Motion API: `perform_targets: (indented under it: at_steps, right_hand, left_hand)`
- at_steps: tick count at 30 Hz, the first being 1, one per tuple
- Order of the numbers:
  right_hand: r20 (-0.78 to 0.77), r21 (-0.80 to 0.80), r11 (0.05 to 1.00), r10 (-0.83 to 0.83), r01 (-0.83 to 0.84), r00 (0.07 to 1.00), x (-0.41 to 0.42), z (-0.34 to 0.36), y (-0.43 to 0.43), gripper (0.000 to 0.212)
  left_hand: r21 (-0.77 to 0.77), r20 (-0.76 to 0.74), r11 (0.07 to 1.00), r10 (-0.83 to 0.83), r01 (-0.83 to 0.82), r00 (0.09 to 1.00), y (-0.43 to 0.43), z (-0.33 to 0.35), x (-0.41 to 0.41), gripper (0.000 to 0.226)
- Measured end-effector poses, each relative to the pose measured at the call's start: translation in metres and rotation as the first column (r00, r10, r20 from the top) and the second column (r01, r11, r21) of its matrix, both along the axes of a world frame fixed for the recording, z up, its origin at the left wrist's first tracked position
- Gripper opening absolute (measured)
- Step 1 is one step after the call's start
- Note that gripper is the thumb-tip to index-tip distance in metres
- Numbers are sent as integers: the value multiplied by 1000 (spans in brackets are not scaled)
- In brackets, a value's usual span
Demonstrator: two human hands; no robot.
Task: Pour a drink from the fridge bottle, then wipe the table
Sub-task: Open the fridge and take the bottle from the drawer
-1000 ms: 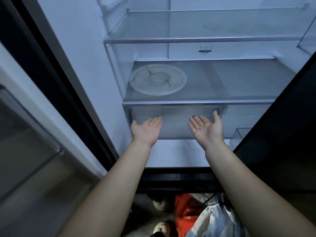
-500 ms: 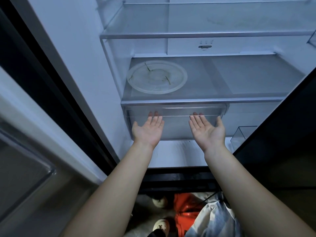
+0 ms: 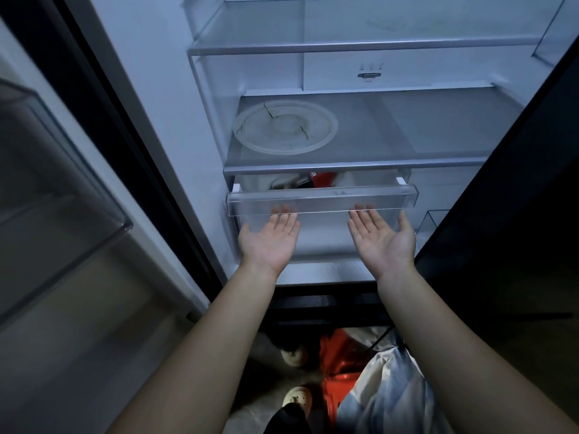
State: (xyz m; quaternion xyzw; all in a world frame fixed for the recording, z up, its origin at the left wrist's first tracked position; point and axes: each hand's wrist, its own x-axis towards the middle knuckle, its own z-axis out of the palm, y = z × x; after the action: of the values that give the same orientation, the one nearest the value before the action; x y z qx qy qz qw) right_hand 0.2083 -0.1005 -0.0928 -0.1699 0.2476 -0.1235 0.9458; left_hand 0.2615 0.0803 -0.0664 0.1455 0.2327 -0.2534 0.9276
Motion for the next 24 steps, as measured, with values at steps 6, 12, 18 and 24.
perform_targets:
  at_steps: [6,12,18,24]
  right_hand:
    - [-6,-5,1000,7,-7,1000,-28,-5,7,55]
    - [-15,-12,1000,18,-18,1000,-54,-8,11,55]
    - [-26,-29,999,41,-42,999,-70,-3,11,56]
    - [-35,-46,997,65,-66,997,-84,-4,11,55]
  left_hand:
    - [-3,-2,1000,-5,5,1000,12,-1,-28,65]
    - [-2,-1,1000,-3,3,1000,19,-1,-53,66]
    - [21,-6,1000,17,-17,1000,20,7,-69,68]
    - [29,-14,1000,5,-5,1000,23,7,-82,66]
